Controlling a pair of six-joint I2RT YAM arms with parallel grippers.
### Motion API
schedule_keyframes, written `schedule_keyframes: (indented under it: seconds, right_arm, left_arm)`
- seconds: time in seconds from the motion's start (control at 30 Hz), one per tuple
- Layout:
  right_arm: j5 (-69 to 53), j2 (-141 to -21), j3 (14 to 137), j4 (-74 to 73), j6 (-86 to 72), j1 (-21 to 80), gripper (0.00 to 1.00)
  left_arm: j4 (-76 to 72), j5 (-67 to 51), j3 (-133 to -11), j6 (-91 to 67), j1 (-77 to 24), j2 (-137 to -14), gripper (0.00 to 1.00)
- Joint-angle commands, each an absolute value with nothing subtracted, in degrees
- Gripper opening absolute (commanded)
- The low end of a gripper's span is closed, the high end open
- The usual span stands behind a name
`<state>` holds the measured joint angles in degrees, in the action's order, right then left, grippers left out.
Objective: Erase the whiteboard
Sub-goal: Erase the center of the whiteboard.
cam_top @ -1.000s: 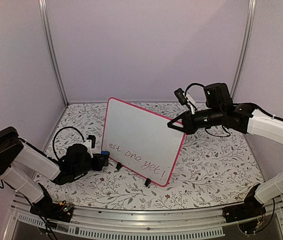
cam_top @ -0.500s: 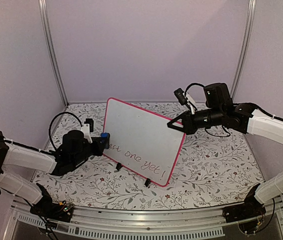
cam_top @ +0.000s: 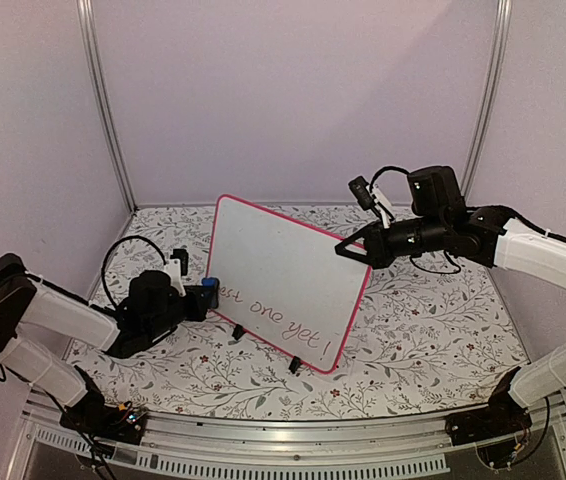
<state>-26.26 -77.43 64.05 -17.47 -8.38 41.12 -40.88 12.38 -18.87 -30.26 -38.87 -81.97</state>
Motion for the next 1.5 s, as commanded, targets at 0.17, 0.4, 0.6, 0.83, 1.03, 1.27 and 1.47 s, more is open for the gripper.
schedule_keyframes:
  seconds: [0.17, 0.4, 0.6, 0.83, 1.03, 1.27, 1.47]
  right_arm:
    - [-29.27, -79.1, 63.14, -21.14, -5.1, 42.36, 0.0]
    - [-29.36, -79.11, 63.21, -21.31, -5.01, 42.36, 0.0]
    - [-29.36, -79.03, 63.36, -21.36, -5.05, 42.36, 0.0]
    - [-29.36, -79.11, 63.37, -21.36, -5.01, 42.36, 0.0]
    - [-29.36, -79.01, 63.2, -21.36, -5.01, 42.35, 0.0]
    - [-29.44, -78.93, 63.19, -21.27, -5.01, 42.36, 0.0]
    - [-29.53, -78.93, 62.99, -21.27, -5.02, 42.36, 0.0]
  left_arm:
    - [-42.45, 10.53, -14.74, -33.19, -38.88, -85.47, 0.07]
    - [-44.56, 10.63, -13.11, -34.91, -40.35, -87.56, 0.06]
    - [-45.13, 11.13, -12.46, -35.64, -41.81, -87.65, 0.06]
    - [-43.0, 11.89, -14.22, -32.96, -41.99, -83.23, 0.06]
    - [-37.56, 12.92, -18.62, -29.93, -41.93, -76.99, 0.07]
    - [-33.91, 13.94, -23.19, -27.23, -41.6, -77.31, 0.07]
    - [-35.2, 13.81, -22.71, -27.99, -41.58, -81.44, 0.07]
